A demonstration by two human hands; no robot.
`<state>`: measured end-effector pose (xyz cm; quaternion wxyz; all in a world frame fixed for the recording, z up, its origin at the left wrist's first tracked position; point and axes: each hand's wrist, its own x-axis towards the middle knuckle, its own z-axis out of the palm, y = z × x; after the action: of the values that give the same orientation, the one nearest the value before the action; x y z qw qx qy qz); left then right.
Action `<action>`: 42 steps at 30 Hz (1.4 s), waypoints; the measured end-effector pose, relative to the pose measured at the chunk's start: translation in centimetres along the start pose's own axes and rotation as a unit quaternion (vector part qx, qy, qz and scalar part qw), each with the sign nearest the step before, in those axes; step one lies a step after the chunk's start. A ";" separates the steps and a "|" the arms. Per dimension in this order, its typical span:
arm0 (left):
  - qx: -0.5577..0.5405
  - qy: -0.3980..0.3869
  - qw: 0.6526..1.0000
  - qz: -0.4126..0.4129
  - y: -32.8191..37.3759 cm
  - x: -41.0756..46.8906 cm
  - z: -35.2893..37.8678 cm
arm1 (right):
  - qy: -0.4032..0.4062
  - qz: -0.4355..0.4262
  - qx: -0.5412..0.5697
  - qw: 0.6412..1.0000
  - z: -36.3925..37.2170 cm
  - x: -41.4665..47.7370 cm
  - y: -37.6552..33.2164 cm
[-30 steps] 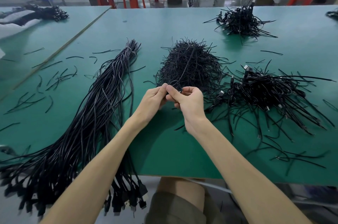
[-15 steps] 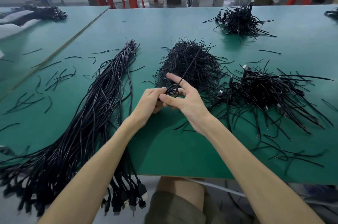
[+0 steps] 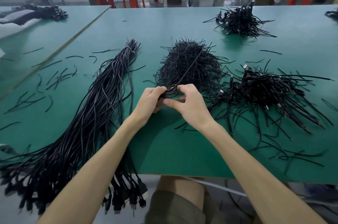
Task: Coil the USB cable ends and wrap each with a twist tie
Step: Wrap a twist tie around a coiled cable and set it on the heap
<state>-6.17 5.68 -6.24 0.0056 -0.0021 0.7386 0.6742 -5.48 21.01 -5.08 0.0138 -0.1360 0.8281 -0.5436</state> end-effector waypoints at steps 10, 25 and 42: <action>0.012 -0.019 1.000 0.000 0.0 0.2 -0.2 | 0.046 -0.026 -0.075 0.996 0.7 -0.3 -0.2; 0.010 0.053 0.995 0.084 -0.7 0.2 0.1 | 0.068 -0.031 -0.051 0.996 0.9 -0.8 -0.2; 0.075 -0.151 0.980 0.108 2.7 -2.6 0.8 | 0.049 0.003 0.025 0.998 -2.1 -3.2 0.5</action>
<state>-3.63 6.76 -3.55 0.0448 0.1798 0.7735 0.6061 -2.88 23.86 -5.09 -0.0215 -0.1061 0.8146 -0.5699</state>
